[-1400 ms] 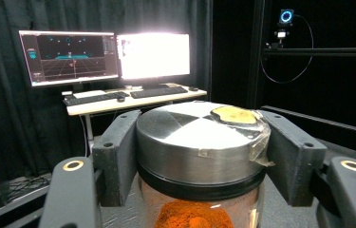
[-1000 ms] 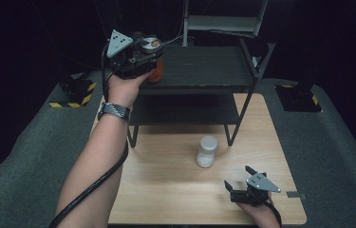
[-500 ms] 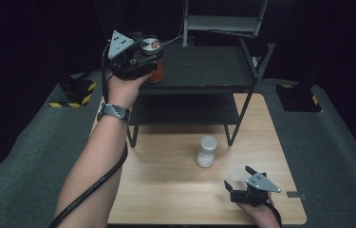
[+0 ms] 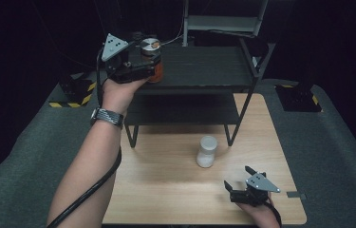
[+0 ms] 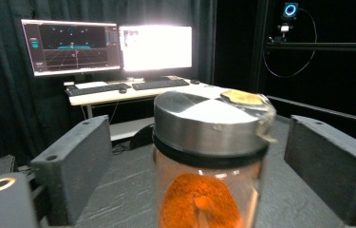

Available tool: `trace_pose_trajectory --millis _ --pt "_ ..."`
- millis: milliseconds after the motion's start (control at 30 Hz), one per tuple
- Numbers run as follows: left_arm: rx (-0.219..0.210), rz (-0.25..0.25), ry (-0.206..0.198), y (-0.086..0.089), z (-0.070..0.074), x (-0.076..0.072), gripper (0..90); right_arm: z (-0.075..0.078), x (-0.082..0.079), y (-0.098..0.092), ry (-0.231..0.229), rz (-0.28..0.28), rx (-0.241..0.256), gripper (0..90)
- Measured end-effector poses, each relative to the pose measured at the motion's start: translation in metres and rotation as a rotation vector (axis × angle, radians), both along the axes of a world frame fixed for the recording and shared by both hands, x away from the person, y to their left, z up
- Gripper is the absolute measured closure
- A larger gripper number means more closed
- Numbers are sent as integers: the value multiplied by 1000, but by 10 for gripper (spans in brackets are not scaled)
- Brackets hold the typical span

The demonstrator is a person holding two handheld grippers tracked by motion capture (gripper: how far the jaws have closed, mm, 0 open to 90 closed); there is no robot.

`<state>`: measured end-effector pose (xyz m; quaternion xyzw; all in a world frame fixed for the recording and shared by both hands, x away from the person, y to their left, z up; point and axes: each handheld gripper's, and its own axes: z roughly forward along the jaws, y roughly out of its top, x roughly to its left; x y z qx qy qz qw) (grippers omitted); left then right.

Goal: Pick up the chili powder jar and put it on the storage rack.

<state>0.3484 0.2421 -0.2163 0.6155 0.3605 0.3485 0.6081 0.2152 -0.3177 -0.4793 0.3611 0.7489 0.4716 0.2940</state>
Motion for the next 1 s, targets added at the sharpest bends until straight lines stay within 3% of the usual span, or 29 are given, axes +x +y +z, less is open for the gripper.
trace_pose_trajectory --millis 300,433,1000 --pt "-5 -8 -13 9 -4 -17 6 0 -1 1 -2 -4 -3 1" --pt "24 -1 -15 10 -7 -27 4 0 0 1 -2 -5 -2 1" --pt "52 -38 7 23 -39 -64 3 0 -1 2 -6 -9 -10 1"
